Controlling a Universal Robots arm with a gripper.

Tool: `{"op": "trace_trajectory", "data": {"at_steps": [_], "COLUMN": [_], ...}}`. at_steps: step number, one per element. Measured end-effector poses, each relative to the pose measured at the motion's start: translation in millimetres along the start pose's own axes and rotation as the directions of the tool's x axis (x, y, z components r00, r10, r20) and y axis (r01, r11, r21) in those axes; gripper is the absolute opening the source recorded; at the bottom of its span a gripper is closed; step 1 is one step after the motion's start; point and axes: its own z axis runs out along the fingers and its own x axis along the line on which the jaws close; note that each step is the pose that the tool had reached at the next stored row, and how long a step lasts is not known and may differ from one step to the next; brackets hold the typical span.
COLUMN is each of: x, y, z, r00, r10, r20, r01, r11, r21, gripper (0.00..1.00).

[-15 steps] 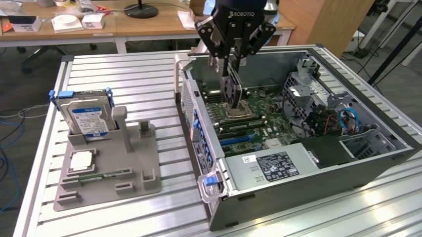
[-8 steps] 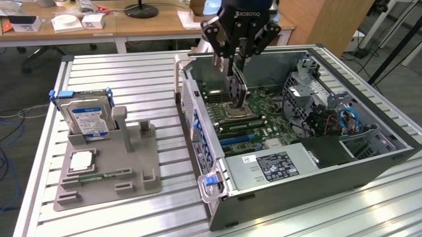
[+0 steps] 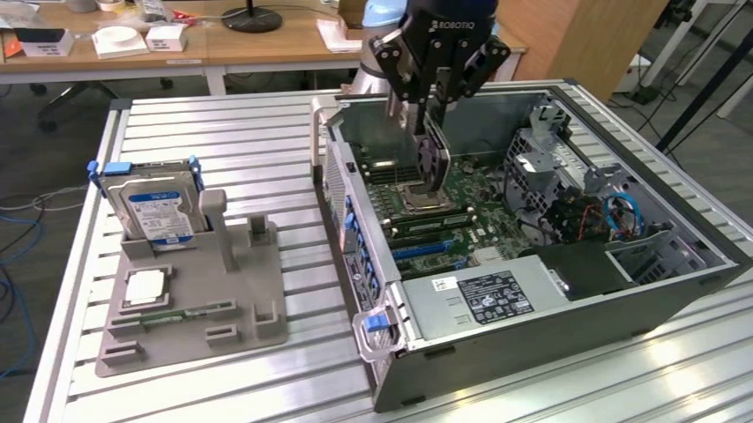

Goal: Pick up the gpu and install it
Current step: 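Pick up the gpu and move the gpu toward the slot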

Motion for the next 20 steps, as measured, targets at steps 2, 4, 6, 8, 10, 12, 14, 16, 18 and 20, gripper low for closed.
{"op": "trace_trajectory", "data": {"at_steps": [2,4,6,8,10,12,14,16,18,20], "x": [-2.4,-4.8,-7.3,-9.8,-12.2,-15.1,-19.0,-23.1,-24.9,-26.8], "y": [0.1,0.2,0.4,0.5,0.7,0.8,1.0,1.3,1.3,1.5], "z": [0.1,0.1,0.1,0.2,0.2,0.3,0.3,0.4,0.4,0.4], "r00": [1.0000,1.0000,1.0000,1.0000,1.0000,1.0000,1.0000,1.0000,1.0000,1.0000], "r10": [0.000,0.000,0.000,0.000,0.000,0.000,0.000,0.000,0.000,0.000], "r20": [0.0000,0.0000,0.0000,0.0000,0.0001,0.0000,0.0000,0.0000,0.0000,0.0000], "r01": [0.000,0.000,0.000,0.000,0.000,0.000,0.000,0.000,0.000,0.000], "r11": [1.0000,1.0000,1.0000,1.0000,1.0000,1.0000,1.0000,1.0000,1.0000,1.0000], "r21": [0.0000,0.0000,0.0000,0.0000,0.0000,0.0000,0.0000,0.0000,0.0000,0.0001], "gripper": [0.26,0.26,0.26,0.26,0.26,0.26,0.26,0.26,0.26,0.26]}}
